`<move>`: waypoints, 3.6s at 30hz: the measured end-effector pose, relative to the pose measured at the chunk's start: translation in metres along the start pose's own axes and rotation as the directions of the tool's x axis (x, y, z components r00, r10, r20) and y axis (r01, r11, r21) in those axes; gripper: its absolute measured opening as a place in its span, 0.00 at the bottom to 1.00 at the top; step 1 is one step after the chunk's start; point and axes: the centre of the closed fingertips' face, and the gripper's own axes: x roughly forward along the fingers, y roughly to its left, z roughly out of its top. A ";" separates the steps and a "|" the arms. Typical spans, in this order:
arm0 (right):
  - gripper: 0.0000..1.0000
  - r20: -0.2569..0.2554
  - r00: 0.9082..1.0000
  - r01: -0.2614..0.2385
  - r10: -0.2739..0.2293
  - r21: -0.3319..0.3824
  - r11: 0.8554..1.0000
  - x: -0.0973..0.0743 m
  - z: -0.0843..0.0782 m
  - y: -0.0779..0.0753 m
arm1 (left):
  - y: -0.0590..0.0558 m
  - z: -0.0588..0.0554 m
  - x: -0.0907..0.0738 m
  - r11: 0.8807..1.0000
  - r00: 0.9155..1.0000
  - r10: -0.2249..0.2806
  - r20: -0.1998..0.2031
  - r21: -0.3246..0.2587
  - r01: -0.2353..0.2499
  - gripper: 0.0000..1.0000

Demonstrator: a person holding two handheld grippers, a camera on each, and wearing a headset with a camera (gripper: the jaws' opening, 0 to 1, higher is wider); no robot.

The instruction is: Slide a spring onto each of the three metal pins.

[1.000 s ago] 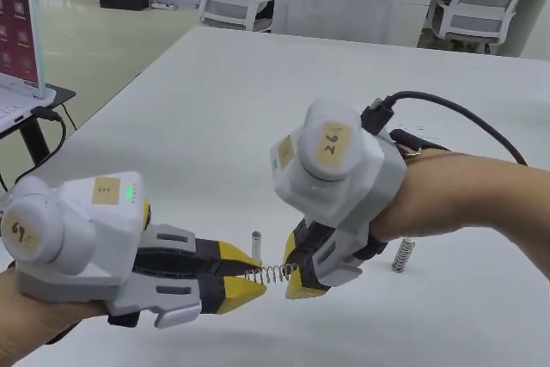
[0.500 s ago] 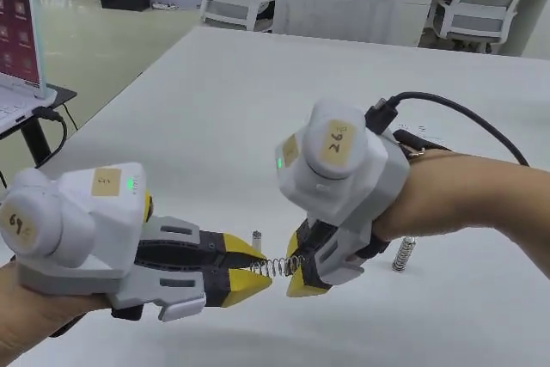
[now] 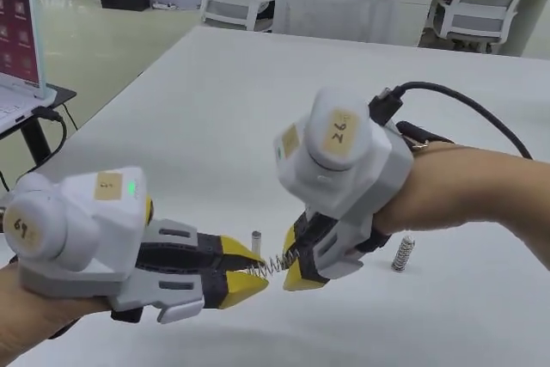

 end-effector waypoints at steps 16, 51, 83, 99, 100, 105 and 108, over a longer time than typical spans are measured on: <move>0.09 0.038 0.999 -0.003 0.004 -0.034 0.999 -0.012 0.024 0.009 | -0.004 -0.002 0.002 1.000 1.000 -0.016 -0.008 -0.008 0.016 0.03; 0.09 0.014 1.000 -0.007 0.008 -0.075 0.997 -0.009 0.034 0.008 | -0.002 -0.004 0.004 1.000 1.000 -0.013 -0.006 -0.015 0.012 0.03; 0.09 -0.020 0.999 0.047 -0.046 0.065 0.997 -0.028 0.033 0.002 | 0.004 -0.004 -0.016 0.998 1.000 0.001 0.013 -0.068 0.000 0.31; 0.09 -0.054 0.993 0.112 -0.106 0.107 0.988 -0.031 0.028 -0.022 | 0.020 -0.026 -0.029 0.996 0.999 0.037 0.000 -0.078 -0.037 0.45; 0.09 -0.057 0.992 0.117 -0.111 0.110 0.987 -0.031 0.027 -0.024 | 0.021 -0.027 -0.029 0.996 0.999 0.038 -0.001 -0.078 -0.038 0.46; 0.09 -0.084 0.987 0.146 -0.136 0.125 0.981 -0.032 0.016 -0.033 | 0.028 -0.036 -0.024 0.995 0.999 0.052 0.003 -0.080 -0.051 0.51; 0.09 -0.093 0.985 0.158 -0.147 0.131 0.979 -0.033 0.012 -0.038 | 0.030 -0.038 -0.021 0.995 0.998 0.057 0.012 -0.081 -0.056 0.55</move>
